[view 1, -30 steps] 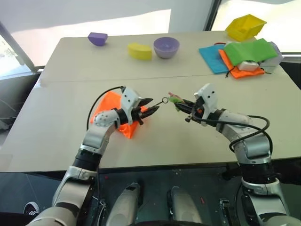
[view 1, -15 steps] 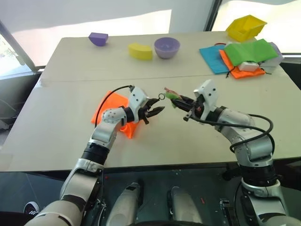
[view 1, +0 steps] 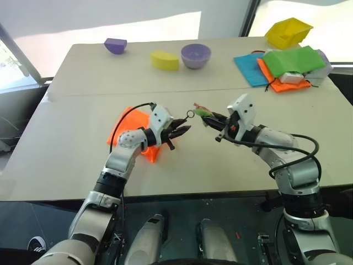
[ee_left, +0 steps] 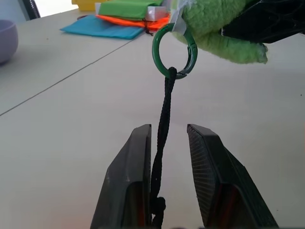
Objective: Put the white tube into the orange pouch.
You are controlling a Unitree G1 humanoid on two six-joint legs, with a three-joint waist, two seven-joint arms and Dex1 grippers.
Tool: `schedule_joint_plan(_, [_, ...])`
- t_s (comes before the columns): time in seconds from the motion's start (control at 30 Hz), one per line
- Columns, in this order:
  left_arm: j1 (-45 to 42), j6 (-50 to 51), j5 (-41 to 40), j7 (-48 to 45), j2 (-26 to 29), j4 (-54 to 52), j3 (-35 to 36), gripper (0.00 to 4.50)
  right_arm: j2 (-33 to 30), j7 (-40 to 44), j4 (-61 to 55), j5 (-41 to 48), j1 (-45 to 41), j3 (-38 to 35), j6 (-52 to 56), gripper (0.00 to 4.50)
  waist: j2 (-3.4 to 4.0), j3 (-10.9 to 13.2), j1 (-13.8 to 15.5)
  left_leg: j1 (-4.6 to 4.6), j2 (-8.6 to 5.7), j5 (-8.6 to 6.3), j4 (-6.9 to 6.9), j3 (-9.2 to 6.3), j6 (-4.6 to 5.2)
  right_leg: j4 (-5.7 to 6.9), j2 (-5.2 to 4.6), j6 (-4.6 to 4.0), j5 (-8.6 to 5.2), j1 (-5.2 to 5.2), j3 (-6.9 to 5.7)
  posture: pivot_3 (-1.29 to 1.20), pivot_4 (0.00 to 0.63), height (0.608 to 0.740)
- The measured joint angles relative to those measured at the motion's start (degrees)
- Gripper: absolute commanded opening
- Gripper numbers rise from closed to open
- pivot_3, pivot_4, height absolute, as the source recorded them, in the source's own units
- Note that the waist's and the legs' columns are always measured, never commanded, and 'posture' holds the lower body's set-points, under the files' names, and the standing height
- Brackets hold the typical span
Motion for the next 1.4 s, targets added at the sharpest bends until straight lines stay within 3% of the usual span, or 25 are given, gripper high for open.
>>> schedule_joint_plan(0.6, [0.0,5.8,7.3,0.2,4.4,-3.4,-4.0,1.14,2.9,-4.5,3.8,4.5,-3.6,-5.8,-2.5,0.0,0.01,0.0,0.0,-0.03,0.0,-0.01,0.27,-0.04,0.01,0.03,0.03,0.06,0.05,0.09,0.0,0.0,0.15,0.74])
schedule_joint_plan(1.0, [2.7,9.7,7.9,-0.2,6.1,-8.9,-4.4,1.14,3.1,-6.4,3.8,9.9,-5.4,-8.8,-1.4,0.0,0.03,0.0,0.0,-0.02,0.0,-0.01,0.29,-0.05,0.01,0.03,0.03,0.05,0.05,0.09,0.01,0.0,0.15,0.74])
schedule_joint_plan(1.4, [6.5,11.1,8.1,-2.6,11.6,-14.0,-4.5,1.14,3.4,-11.8,8.6,12.5,-7.4,-11.5,-1.6,0.0,0.08,0.0,-0.1,0.0,0.01,-0.02,0.29,-0.06,0.01,0.03,0.03,0.0,0.05,0.06,0.03,0.0,0.15,0.74])
